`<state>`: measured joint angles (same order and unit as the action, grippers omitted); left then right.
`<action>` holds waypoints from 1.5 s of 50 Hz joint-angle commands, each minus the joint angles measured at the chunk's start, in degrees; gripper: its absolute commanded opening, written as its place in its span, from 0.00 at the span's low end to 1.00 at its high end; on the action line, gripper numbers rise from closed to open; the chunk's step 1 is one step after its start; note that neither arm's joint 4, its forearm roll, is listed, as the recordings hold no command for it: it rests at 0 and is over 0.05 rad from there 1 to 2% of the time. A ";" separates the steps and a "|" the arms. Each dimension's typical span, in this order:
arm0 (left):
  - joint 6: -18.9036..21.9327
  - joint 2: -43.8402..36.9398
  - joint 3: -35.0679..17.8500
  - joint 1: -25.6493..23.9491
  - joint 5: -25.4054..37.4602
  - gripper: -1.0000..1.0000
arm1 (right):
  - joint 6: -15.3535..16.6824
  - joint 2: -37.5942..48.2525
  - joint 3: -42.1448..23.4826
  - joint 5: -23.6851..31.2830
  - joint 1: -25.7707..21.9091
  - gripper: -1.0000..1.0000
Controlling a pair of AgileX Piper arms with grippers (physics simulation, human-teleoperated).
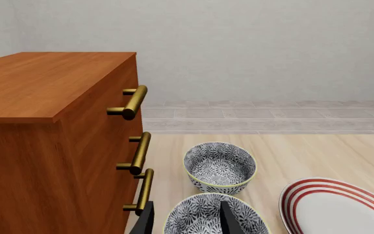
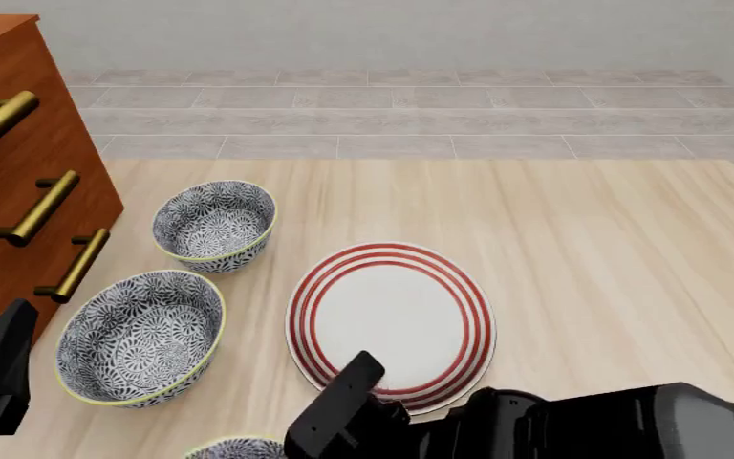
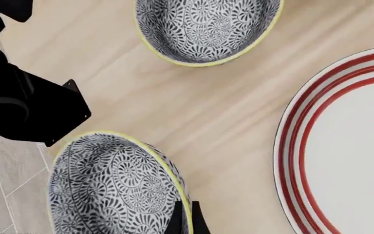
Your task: Put the bowl at the front on the plate.
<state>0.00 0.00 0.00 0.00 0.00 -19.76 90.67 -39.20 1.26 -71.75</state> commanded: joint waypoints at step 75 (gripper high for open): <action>0.00 0.00 0.00 0.00 0.00 1.00 | 4.09 -16.10 -7.10 17.78 19.68 0.00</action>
<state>0.00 0.00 0.00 0.00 0.00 -15.47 75.91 -45.10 17.61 -55.12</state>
